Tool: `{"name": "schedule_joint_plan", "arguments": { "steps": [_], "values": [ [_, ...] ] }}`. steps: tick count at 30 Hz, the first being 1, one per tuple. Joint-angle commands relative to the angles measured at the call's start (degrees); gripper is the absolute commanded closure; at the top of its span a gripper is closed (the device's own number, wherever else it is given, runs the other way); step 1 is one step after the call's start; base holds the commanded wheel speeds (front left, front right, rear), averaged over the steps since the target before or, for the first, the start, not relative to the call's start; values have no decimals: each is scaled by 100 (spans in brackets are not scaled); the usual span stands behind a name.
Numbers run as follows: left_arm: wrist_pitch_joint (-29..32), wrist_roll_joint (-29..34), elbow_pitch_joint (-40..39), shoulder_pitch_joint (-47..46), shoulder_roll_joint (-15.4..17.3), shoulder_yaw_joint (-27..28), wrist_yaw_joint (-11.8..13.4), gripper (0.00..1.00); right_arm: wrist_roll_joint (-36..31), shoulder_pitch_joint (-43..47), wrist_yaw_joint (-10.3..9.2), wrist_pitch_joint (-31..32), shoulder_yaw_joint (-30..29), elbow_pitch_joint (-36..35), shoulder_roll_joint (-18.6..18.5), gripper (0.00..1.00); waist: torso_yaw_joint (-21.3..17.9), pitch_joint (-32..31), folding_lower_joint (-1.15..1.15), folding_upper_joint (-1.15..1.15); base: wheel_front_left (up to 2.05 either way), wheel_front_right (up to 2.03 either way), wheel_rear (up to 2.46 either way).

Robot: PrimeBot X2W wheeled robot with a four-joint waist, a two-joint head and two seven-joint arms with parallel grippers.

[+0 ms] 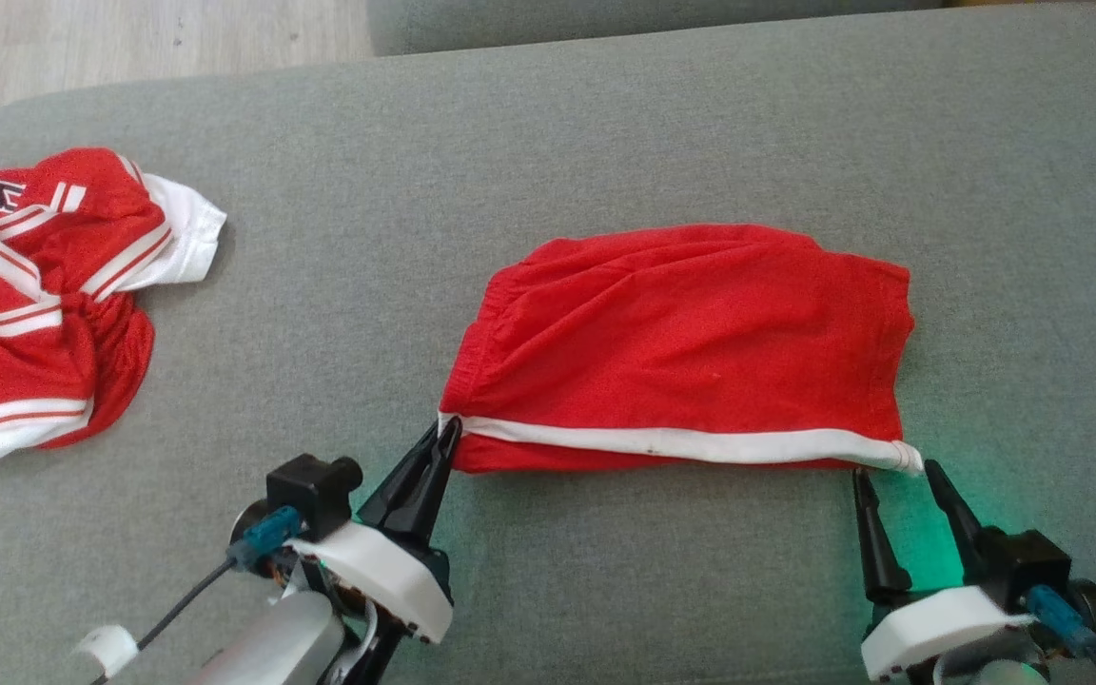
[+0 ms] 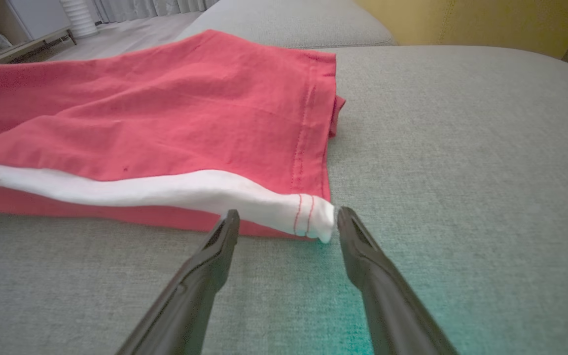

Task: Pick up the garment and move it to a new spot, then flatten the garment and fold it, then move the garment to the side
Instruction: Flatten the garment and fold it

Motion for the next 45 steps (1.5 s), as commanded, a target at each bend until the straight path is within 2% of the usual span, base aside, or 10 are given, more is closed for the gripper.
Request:
{"name": "schedule_joint_plan", "arguments": {
  "steps": [1, 11, 12, 13, 14, 15, 23, 31, 40, 45],
  "values": [
    [-16, -3, -179, -246, 160, 247, 16, 100, -52, -170, -4, -23, 99, -98, -54, 0, 3, 16, 0, 0, 0, 0, 0],
    [-28, -15, -187, -331, 133, 242, 43, 100, -213, -354, -4, -23, -29, 133, -48, 0, 4, 80, 0, 0, 0, 0, 0],
    [-34, -17, -188, -334, 132, 243, 46, 100, -222, -372, -4, -23, -41, 138, -47, 22, 3, 83, 0, 0, 0, 0, 0],
    [-38, -19, -189, -334, 134, 243, 49, 100, -226, -389, -4, -23, -43, 143, -46, 67, 0, 84, 0, 0, 0, 0, 0],
    [-37, -21, -190, -333, 139, 240, 51, 100, -226, -402, -4, -23, -35, 148, -45, 94, -5, 85, 0, 0, 0, 0, 0],
    [-38, -24, -192, -332, 143, 240, 53, 100, -223, -411, -4, -23, -19, 156, -44, 100, -9, 87, 0, 0, 0, 0, 0],
    [-141, -27, -260, -348, 196, 288, 72, 100, -256, -404, -4, -23, 21, -160, -40, 100, -38, -91, 0, 0, 0, 0, 0],
    [-300, -11, -932, -583, 307, 531, 105, 100, -407, -365, -4, -23, -414, -1658, -37, 100, -114, -471, 0, 0, 0, 0, 0],
    [442, 17, -2332, -1970, 486, 822, 77, 100, -763, -1290, -4, -23, -1178, -3469, -137, 100, -54, -572, 0, 0, 0, 0, 0],
    [1032, -252, -1682, -3329, 86, 940, -167, 100, -434, -2646, -4, 27, -1196, -2659, -666, 100, 78, -78, 0, 0, 0, 0, 0]
  ]
}}
